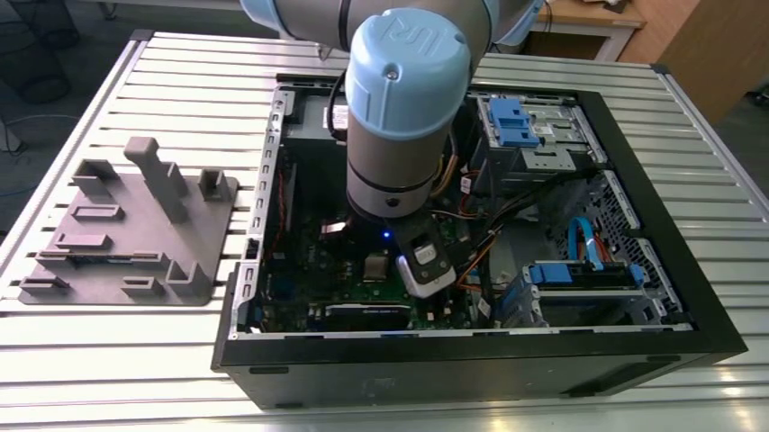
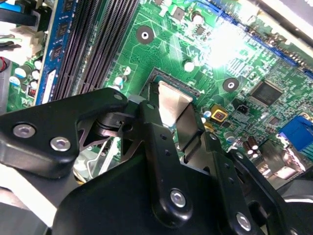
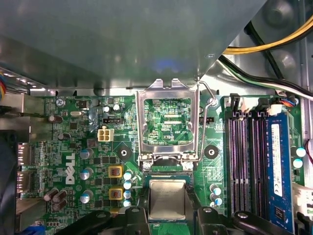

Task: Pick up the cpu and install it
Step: 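Place the cpu into insertion slot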

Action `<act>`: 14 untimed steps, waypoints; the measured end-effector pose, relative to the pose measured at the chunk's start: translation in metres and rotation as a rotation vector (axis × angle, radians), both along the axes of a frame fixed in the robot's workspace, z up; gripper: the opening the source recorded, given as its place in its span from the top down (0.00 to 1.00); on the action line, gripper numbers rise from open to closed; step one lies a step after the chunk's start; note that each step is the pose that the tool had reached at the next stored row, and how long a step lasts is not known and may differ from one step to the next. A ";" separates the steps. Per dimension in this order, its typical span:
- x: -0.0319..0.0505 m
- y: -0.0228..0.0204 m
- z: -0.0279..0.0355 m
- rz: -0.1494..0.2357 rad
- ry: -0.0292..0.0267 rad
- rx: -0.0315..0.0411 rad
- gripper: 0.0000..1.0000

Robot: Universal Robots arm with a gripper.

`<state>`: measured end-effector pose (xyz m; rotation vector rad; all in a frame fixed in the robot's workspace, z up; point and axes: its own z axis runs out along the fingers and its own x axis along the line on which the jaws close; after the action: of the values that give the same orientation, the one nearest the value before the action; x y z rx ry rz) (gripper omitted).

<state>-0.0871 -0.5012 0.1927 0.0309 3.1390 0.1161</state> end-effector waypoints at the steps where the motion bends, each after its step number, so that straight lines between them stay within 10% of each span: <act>1: -0.0001 -0.0001 0.0005 0.000 0.0003 -0.0008 0.61; 14: 0.0001 -0.0004 -0.0025 0.001 0.0007 -0.0014 0.61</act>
<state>-0.0870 -0.5016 0.1902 0.0301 3.1398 0.1138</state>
